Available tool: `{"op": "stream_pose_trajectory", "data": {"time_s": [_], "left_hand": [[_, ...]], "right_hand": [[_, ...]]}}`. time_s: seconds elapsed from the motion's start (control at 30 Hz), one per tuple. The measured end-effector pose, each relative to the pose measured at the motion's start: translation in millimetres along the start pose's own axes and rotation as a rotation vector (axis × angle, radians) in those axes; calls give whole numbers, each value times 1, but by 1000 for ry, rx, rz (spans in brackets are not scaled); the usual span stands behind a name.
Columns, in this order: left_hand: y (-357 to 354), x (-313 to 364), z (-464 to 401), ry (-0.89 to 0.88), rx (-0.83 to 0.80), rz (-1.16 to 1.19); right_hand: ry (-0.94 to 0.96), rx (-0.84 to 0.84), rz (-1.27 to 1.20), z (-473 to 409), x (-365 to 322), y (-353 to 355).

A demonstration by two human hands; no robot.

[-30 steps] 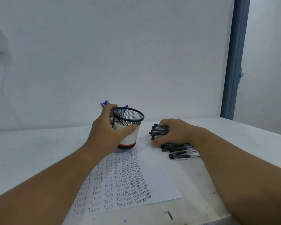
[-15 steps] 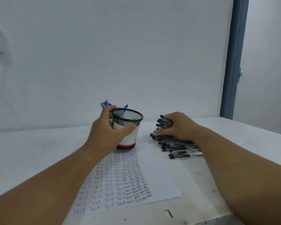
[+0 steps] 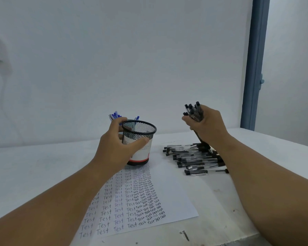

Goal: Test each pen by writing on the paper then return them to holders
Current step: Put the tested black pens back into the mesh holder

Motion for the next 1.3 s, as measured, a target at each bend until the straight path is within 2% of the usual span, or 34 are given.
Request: {"op": "stream_pose_trajectory", "data": {"time_s": [0.2,0.47,0.63,0.8,0.97,1.07,1.3], "left_hand": [[-1,0,0,-3,-11,-18],[-5,3,-1,-25,-46,-16],[-10,7,2,-42,-81,-21],[-16,13,6,-105,-122,-85],[-23,18,8,-170,-124,-110],[-29,20,9,-180,-112,-109],[-30,23,11,-182,-90,-104]], "right_hand": [[8,244,-19,-4,8,21],[70,419,-133,-5,-14,38],[-114,525,-385,4,-19,23],[-233,534,-465,9,-15,12],[-438,654,-631,8,3,22],[-496,624,-691,6,7,16],[-480,435,-716,5,-3,-14]]}}
Point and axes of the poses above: each hand's wrist, its own z-axis away from the middle knuckle, its own y-axis out of the back of the hand, x = y × z, the point moved 7 cm from there along -z, towards the middle knuckle, and after that the axes turned 5 degrees about x, right-handed, at the moved point
